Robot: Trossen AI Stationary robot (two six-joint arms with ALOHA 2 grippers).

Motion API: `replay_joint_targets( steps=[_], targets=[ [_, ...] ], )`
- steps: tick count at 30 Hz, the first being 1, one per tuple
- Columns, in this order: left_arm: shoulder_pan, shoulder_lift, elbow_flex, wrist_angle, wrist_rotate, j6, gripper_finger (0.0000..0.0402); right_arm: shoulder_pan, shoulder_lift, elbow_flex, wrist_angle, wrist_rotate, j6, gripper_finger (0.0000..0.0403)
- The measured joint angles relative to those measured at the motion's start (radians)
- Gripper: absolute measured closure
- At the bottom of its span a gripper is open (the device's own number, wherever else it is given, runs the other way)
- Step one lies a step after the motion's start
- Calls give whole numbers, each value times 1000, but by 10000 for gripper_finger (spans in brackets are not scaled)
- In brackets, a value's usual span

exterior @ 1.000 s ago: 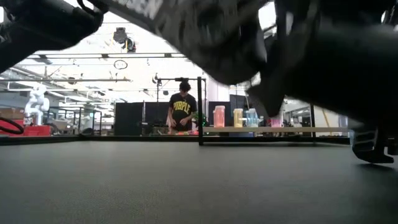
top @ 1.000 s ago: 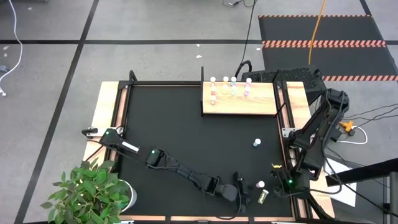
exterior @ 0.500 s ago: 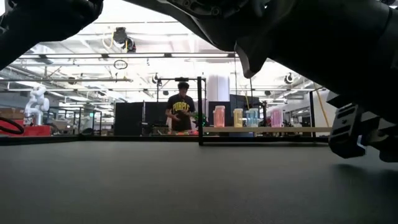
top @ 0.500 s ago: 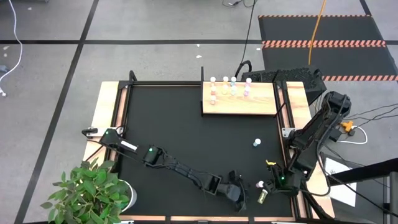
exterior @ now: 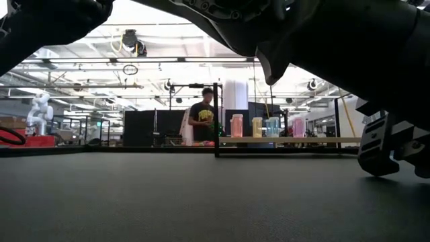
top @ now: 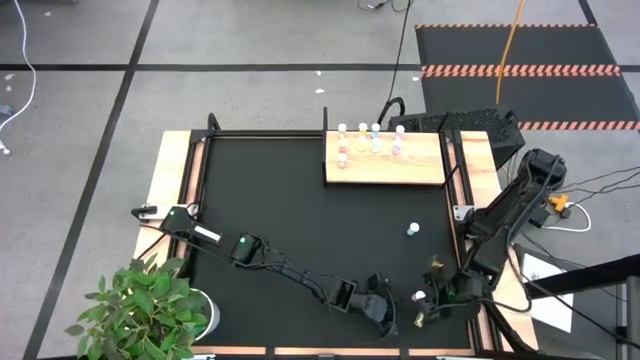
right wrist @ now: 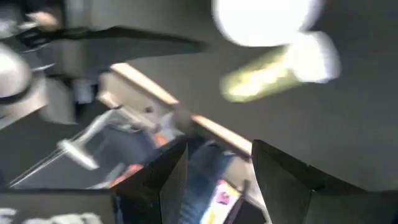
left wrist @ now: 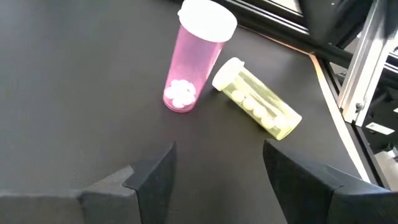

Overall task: Pick and place medicine bottles onto shelf by color
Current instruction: Put the yellow pill bottle aligned with the other yellow pill bottles on the shelf

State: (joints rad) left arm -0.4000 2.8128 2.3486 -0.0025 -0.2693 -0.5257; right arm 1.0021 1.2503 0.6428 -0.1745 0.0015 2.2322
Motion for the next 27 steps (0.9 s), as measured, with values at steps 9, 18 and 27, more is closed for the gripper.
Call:
replay_joint_targets(
  steps=[9,18,27],
  targets=[
    [-6,-1,6,-23,12,5,160,-6,124,35,-25,-52,16,230],
    [-6,-1,6,-24,13,4,160,-27,201,35,-61,-28,12,230],
    [-3,-2,6,-26,32,4,160,-46,250,38,-101,-33,-8,233]
  ],
)
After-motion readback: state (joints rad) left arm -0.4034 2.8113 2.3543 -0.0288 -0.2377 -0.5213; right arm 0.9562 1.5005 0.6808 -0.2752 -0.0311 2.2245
